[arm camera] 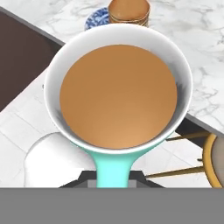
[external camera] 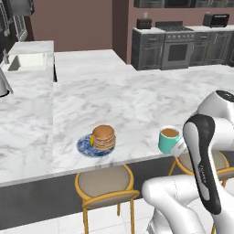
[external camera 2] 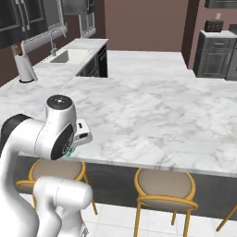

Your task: Pick up the brewed coffee from the coffee machine and place it next to the breakfast plate on the dining counter.

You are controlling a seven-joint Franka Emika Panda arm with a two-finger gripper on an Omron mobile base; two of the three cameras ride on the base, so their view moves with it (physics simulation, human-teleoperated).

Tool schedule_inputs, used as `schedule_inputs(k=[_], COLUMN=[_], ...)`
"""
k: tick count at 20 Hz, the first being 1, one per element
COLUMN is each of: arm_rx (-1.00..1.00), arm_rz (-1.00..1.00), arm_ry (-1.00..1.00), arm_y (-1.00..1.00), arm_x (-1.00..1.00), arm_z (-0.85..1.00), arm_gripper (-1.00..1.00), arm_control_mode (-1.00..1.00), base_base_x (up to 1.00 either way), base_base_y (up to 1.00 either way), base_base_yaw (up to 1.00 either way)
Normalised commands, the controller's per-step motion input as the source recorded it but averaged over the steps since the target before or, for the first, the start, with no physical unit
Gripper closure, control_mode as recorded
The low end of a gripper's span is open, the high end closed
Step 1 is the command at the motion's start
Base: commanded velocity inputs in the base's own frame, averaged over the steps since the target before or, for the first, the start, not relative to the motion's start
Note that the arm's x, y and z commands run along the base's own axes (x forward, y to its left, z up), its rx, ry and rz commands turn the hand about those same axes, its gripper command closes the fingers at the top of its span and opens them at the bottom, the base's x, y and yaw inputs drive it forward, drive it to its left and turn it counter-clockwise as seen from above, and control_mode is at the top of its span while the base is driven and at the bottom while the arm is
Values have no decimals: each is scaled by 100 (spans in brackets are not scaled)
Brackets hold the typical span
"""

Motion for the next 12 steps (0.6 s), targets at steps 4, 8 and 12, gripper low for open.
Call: schedule_inputs(k=[4,8,12], arm_rx=[0,0,0], arm_rz=[-13,-1,0], arm_ry=[0,0,0], arm_y=[11,8,3], arm_x=[81,76,48], arm_z=[-35,-33,-16], arm_gripper=[100,100,100], arm_control_mode=[-100,-100,-100], base_base_x=[0,0,0], base_base_y=[0,0,0], base_base_yaw=[0,0,0])
